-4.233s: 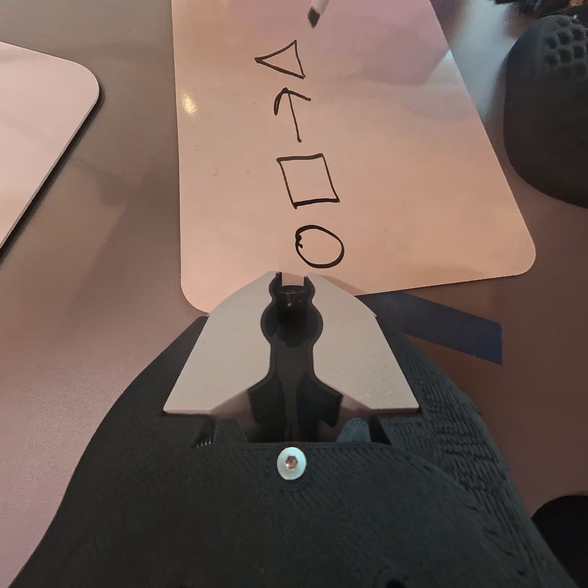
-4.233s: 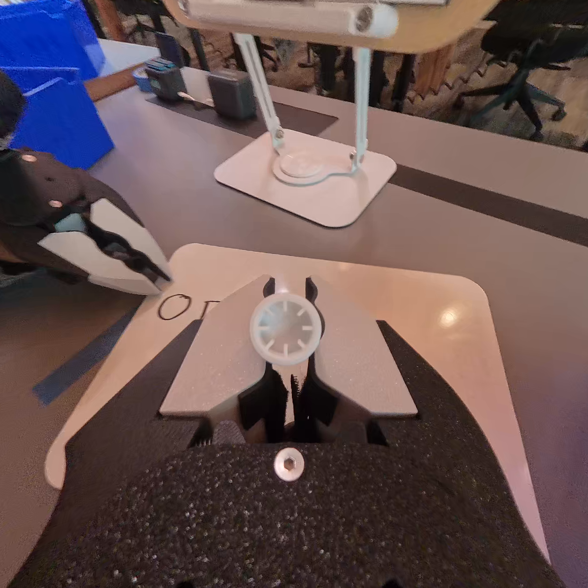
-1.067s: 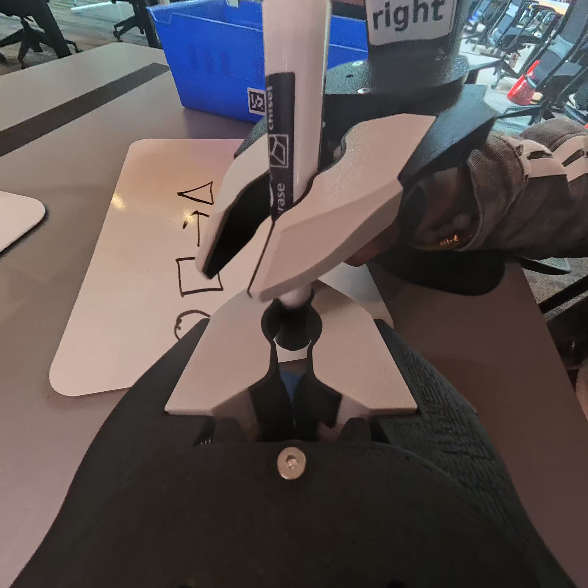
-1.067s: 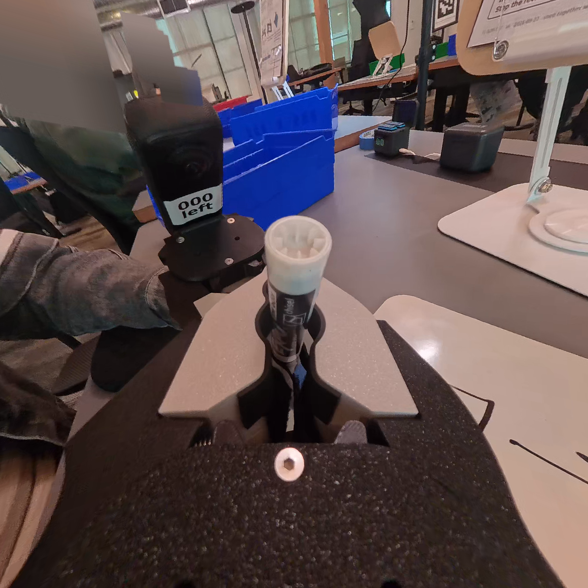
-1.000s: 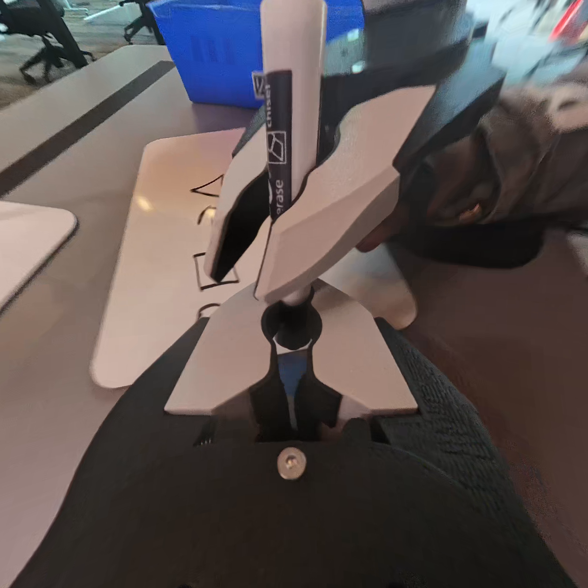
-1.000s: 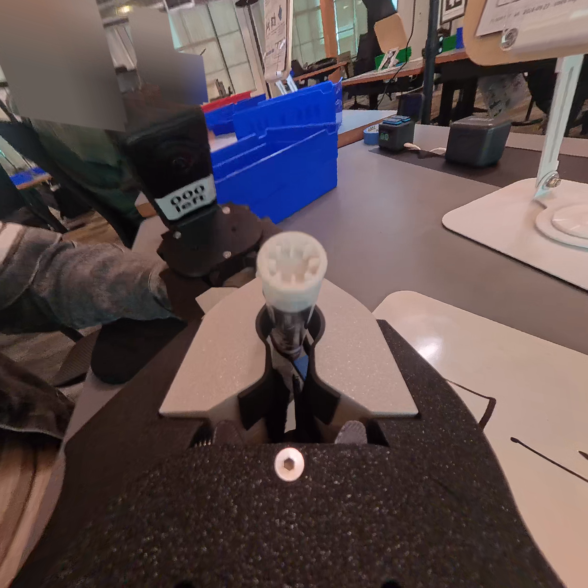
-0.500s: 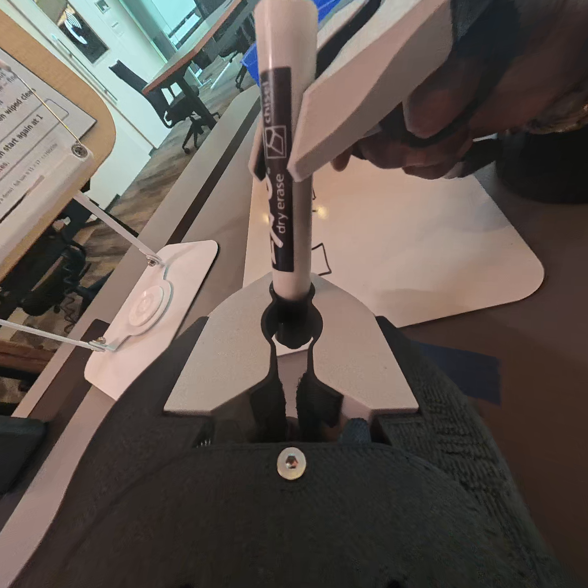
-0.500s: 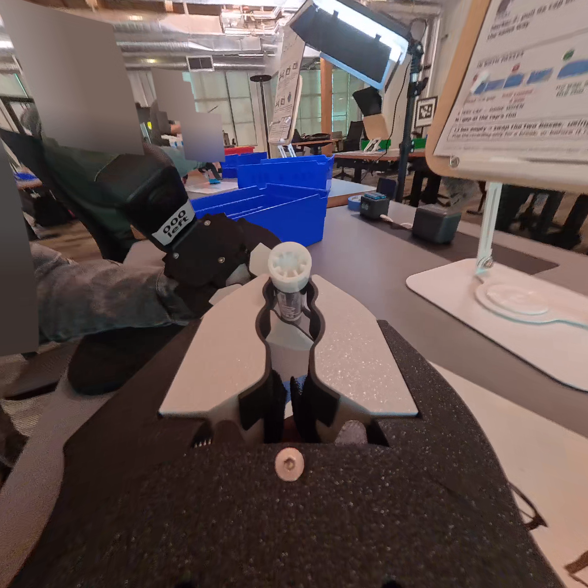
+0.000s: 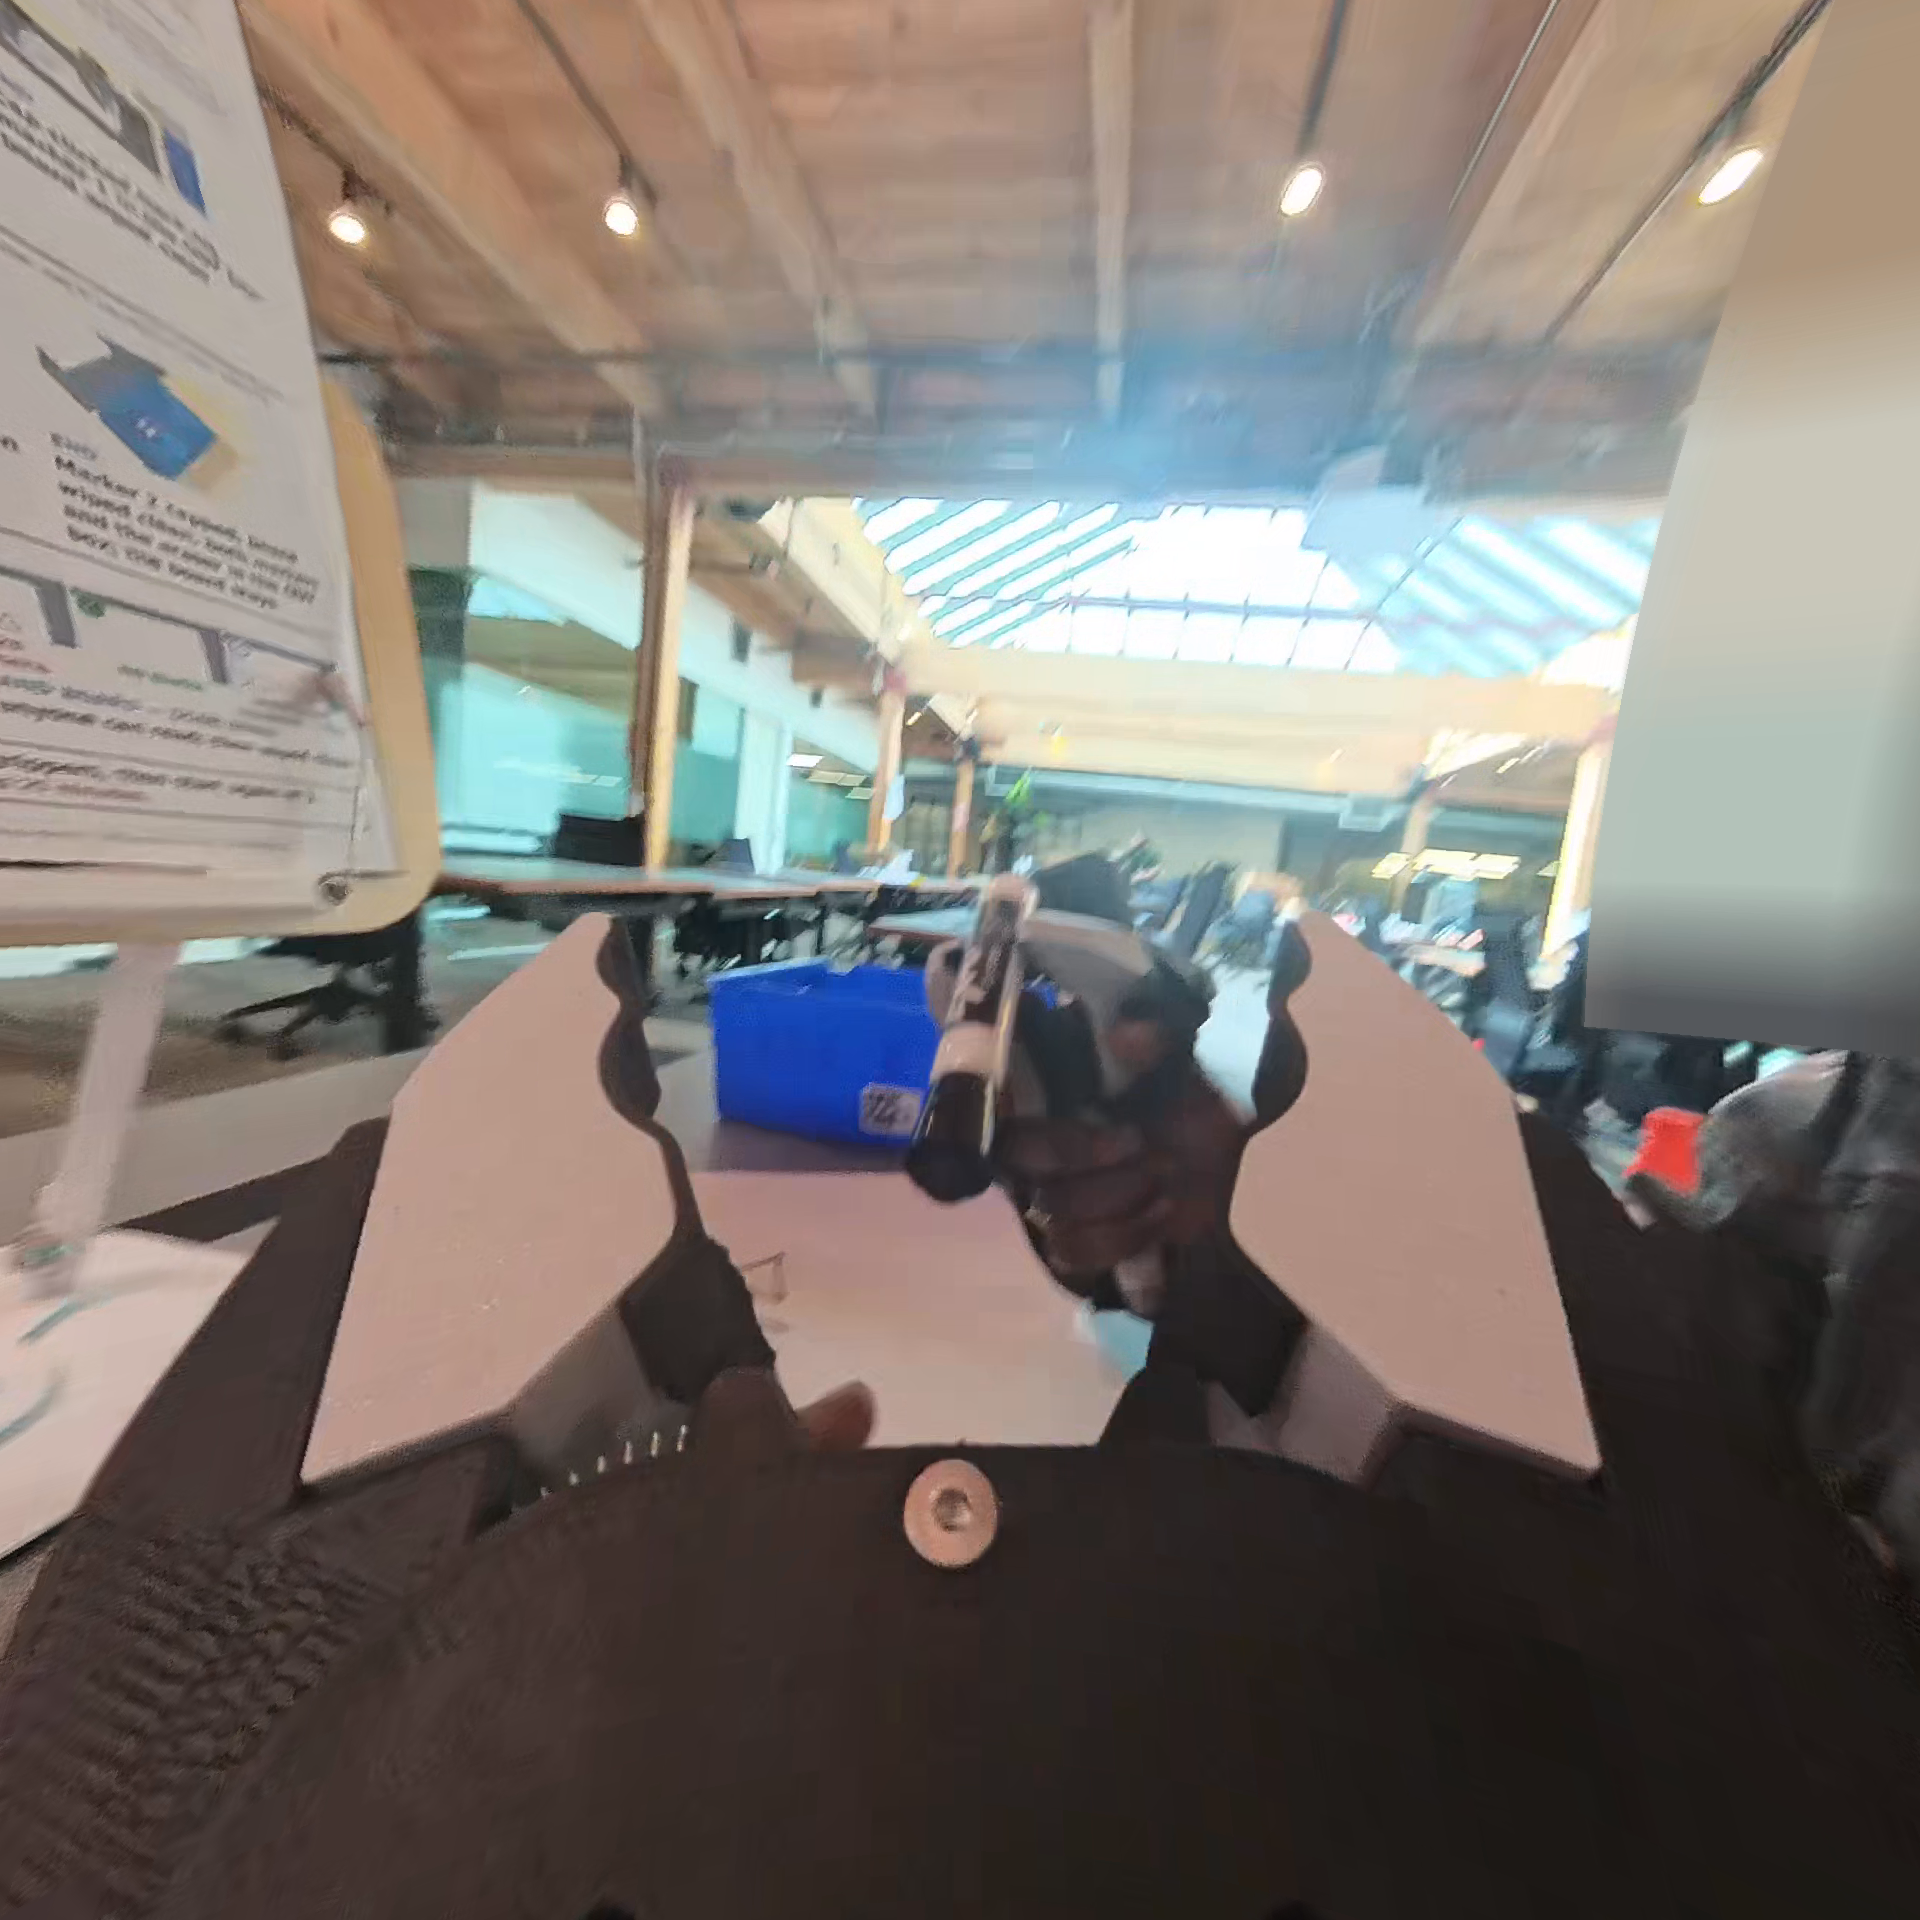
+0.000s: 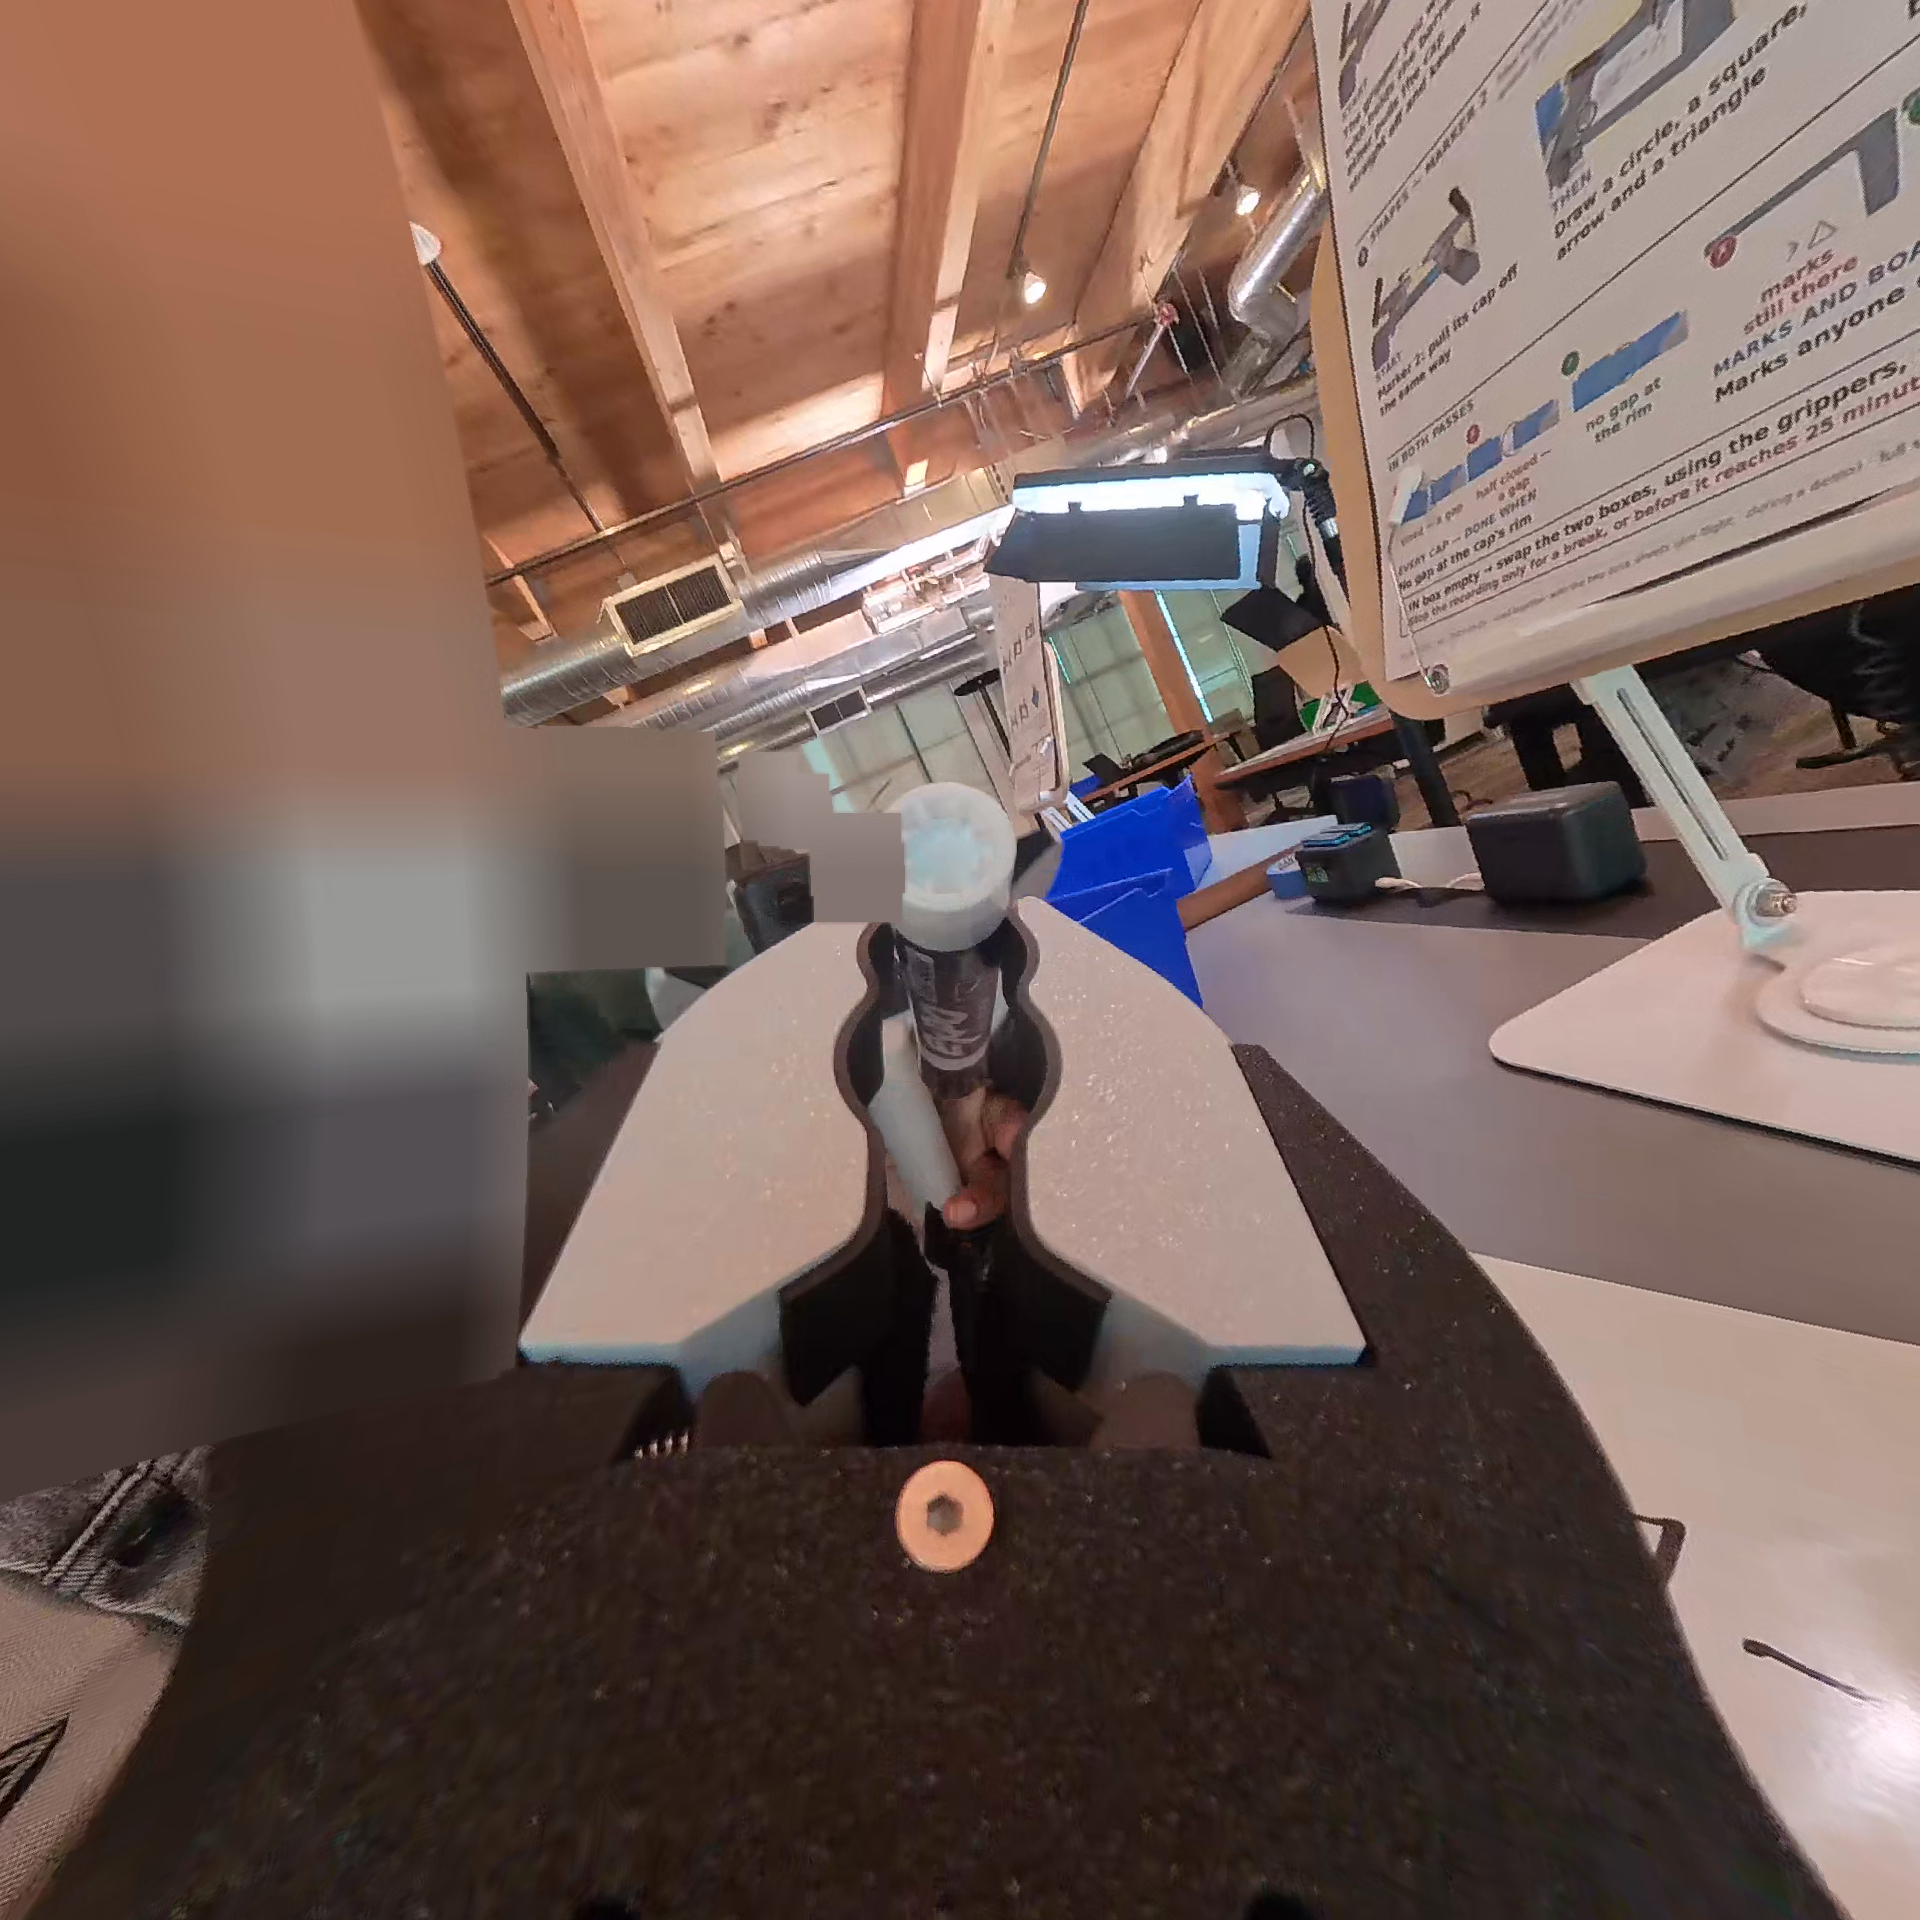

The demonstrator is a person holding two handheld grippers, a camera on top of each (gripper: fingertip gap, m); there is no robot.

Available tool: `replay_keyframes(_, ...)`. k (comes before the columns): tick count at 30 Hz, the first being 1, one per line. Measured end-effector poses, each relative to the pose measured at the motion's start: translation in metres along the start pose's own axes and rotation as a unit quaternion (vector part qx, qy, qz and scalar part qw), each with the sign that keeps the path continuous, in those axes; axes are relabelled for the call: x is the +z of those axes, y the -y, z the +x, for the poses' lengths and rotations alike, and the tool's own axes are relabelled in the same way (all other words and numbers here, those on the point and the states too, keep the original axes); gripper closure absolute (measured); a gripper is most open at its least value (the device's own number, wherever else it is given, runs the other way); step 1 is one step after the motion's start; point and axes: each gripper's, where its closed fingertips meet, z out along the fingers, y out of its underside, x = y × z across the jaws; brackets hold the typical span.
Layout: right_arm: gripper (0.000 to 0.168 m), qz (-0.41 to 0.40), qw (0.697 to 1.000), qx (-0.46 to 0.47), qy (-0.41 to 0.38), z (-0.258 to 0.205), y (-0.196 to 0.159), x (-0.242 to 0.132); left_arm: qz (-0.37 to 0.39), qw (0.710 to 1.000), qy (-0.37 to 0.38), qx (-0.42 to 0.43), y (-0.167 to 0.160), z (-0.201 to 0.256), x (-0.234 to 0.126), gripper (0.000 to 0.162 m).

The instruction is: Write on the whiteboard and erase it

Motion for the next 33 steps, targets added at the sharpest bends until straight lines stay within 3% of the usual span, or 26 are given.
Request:
replay_keyframes(3, 0.149, -0.003, 1.000, -0.008, 0.002, -0.001, -0.002, 0.001, 0.109, 0.985, -0.091, -0.103, 0.035, 0.016, -0.011, 0.048)
replay_keyframes(7, 0.149, 0.000, 1.000, 0.007, 0.007, 0.000, -0.001, 0.000, 0.303, 0.895, -0.185, -0.272, 0.091, 0.007, -0.049, 0.048)
replay_keyframes(14, 0.149, -0.026, 1.000, -0.001, 0.006, -0.002, -0.008, 0.003, 0.327, 0.856, -0.266, -0.299, 0.106, 0.020, -0.064, 0.048)
replay_keyframes(24, 0.149, -0.021, 1.000, 0.012, 0.008, -0.001, -0.006, 0.001, 0.302, 0.864, -0.275, -0.296, 0.101, 0.026, -0.058, 0.049)
replay_keyframes(28, 0.149, -0.026, 1.000, 0.007, 0.009, -0.002, -0.008, 0.002, 0.276, 0.883, -0.265, -0.272, 0.095, 0.030, -0.052, 0.049)
replay_keyframes(30, 0.149, -0.025, 1.000, 0.006, 0.009, -0.002, -0.008, 0.002, 0.241, 0.902, -0.250, -0.255, 0.085, 0.033, -0.043, 0.051)
replay_keyframes(33, 0.149, -0.013, 1.000, 0.013, 0.019, -0.005, -0.005, 0.002, 0.124, 0.968, -0.147, -0.159, 0.042, 0.023, -0.016, 0.063)
